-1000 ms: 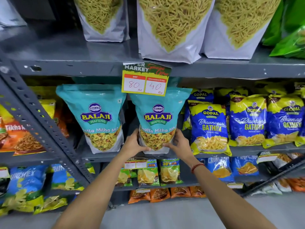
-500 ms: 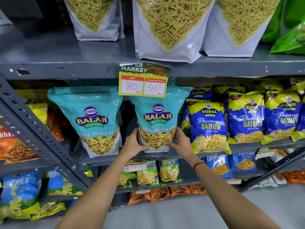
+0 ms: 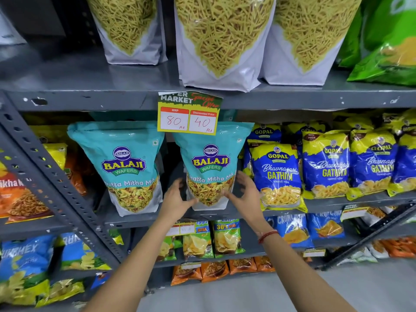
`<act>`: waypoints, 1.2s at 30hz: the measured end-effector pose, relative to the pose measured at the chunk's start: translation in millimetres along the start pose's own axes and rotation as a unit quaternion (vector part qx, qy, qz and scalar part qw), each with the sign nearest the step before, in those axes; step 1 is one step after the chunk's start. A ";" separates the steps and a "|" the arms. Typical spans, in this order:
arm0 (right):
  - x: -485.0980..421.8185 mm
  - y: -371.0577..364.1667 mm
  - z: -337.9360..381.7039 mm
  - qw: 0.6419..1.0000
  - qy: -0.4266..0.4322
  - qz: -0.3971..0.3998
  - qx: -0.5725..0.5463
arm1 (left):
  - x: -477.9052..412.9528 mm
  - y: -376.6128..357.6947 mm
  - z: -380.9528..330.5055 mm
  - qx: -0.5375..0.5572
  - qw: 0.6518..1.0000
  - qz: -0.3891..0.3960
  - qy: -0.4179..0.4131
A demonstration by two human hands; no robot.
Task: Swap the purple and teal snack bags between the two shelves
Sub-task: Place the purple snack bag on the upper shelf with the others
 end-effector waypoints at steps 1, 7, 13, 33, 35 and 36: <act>3.1 8.8 13.3 1.000 0.011 -0.019 -0.008 | 5.1 7.7 -6.4 0.007 1.000 0.008 0.013; 3.7 82.0 145.2 0.967 0.151 -0.145 -0.142 | 41.2 96.2 -159.4 0.205 0.972 0.069 -0.090; -42.1 137.2 248.3 0.931 0.238 -0.197 -0.196 | 20.4 210.4 -288.3 0.392 0.874 -0.122 -0.259; -80.6 74.4 295.1 0.966 0.241 -0.007 -0.097 | -52.4 208.2 -282.5 0.254 0.934 -0.048 -0.245; -79.2 63.9 307.3 0.965 0.242 0.008 -0.097 | -55.7 224.1 -276.1 0.256 0.935 -0.054 -0.241; -78.2 56.6 313.2 0.965 0.242 0.017 -0.094 | -57.3 233.3 -271.9 0.254 0.935 -0.060 -0.240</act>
Point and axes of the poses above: each hand's wrist, its own x-axis away from the middle knuckle, its own y-axis out of the back of the hand, z = x × y, the point moved 10 cm from there along -x, towards the middle knuckle, and after that the axes turned 15 degrees about -z, right-handed, at the moved point
